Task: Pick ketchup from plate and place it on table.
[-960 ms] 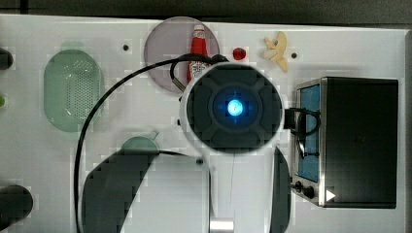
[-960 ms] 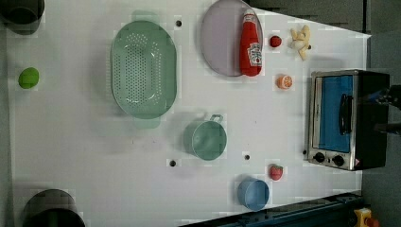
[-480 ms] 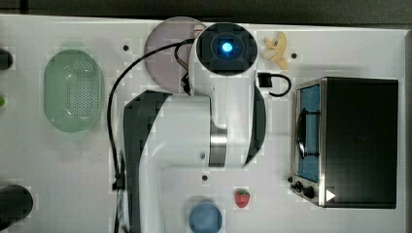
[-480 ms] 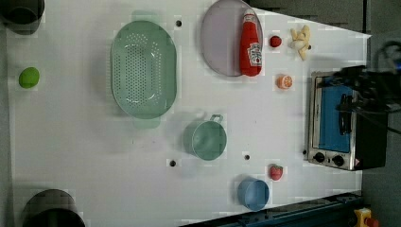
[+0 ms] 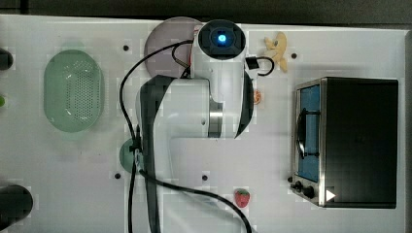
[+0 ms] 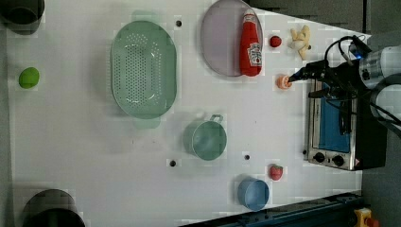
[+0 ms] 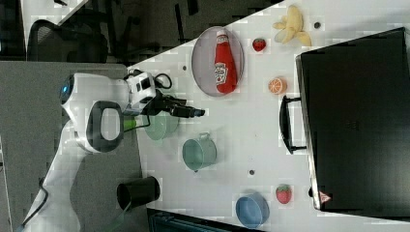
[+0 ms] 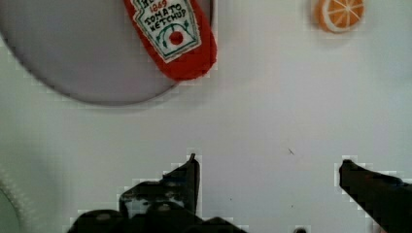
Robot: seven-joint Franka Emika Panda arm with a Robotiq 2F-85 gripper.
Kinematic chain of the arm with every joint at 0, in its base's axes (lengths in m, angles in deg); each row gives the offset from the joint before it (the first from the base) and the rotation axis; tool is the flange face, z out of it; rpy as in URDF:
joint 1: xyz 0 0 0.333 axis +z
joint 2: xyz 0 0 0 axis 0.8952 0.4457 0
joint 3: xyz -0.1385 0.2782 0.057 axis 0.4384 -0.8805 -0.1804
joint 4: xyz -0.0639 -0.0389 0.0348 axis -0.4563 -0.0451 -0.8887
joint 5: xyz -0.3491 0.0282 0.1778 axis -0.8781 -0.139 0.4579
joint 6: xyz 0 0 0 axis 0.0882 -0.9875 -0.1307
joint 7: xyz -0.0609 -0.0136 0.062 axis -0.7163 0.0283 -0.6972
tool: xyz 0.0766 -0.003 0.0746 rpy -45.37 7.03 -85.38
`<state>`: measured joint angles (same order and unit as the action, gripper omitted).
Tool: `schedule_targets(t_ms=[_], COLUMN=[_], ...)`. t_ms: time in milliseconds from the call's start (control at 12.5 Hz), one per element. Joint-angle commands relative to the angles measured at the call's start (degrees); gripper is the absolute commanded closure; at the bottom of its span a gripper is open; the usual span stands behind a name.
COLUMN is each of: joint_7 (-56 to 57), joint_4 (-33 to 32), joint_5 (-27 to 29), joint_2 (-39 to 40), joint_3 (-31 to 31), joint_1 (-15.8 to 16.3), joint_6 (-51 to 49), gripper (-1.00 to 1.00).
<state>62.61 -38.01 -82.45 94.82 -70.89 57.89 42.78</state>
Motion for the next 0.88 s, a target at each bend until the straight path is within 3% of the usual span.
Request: schedule_targets(t_ms=[80, 880], joint_7=[12.3, 21.1], joint_4=[4.9, 15.7], joint_5=[0.1, -0.2], joint_2=[3.3, 21.3], joint_3=[-0.2, -0.2], joint_1=[0.9, 2.3], joint_6=[3.3, 9.5], gripper=[-1.0, -1.0])
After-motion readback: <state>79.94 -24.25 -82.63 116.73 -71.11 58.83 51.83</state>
